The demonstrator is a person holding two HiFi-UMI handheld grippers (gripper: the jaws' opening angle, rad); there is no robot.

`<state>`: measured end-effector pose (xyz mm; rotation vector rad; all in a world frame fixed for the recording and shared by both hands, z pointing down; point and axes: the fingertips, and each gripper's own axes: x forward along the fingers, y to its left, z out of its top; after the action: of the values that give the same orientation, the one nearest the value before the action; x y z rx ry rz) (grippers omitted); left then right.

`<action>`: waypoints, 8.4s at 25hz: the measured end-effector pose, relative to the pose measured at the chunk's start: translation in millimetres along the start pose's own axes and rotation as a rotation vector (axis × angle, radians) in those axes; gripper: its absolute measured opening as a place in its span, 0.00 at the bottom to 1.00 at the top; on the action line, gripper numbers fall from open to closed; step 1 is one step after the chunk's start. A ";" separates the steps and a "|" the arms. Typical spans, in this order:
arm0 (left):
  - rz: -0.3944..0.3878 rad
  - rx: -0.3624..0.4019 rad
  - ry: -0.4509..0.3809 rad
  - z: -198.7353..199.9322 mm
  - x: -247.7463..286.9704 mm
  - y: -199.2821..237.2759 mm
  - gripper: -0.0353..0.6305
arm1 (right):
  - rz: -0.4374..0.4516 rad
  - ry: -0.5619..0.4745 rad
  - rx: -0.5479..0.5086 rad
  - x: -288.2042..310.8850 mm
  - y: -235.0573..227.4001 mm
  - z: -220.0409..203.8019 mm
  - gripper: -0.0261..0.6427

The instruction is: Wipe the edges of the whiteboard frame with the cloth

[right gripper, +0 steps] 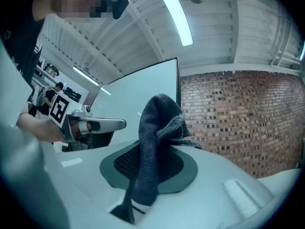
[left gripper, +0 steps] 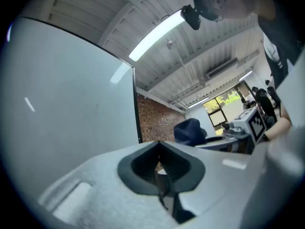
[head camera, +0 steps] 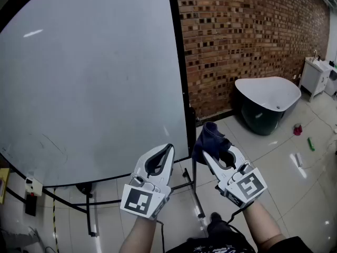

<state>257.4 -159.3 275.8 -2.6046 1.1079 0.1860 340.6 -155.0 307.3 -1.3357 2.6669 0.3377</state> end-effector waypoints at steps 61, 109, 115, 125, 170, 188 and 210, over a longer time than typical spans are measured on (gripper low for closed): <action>0.308 0.834 -0.350 412.6 199.3 137.4 0.06 | -0.321 -0.619 -1.065 198.9 -141.3 457.7 0.16; 0.226 0.649 -0.194 153.3 90.4 67.0 0.06 | -0.182 -0.307 -0.888 140.6 -76.6 160.4 0.16; 0.246 0.677 -0.098 91.4 76.1 66.0 0.06 | -0.165 -0.248 -0.851 133.1 -62.6 104.5 0.16; 0.233 0.587 0.040 3.0 58.2 61.7 0.06 | -0.157 -0.097 -0.795 116.2 -54.1 21.2 0.16; 0.198 0.110 0.453 -275.8 -41.5 24.0 0.06 | -0.066 0.499 -0.443 40.7 -11.1 -294.7 0.16; 0.157 0.004 0.593 -342.0 -97.3 37.1 0.06 | -0.136 0.647 -0.409 39.5 -0.5 -343.3 0.16; 0.311 0.067 0.712 -335.2 -108.5 55.6 0.06 | 0.109 0.541 -0.344 60.2 40.7 -354.4 0.16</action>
<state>142.2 -231.0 605.7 -2.4670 1.6981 -0.7551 263.5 -270.3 641.4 -1.5624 3.2531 0.5350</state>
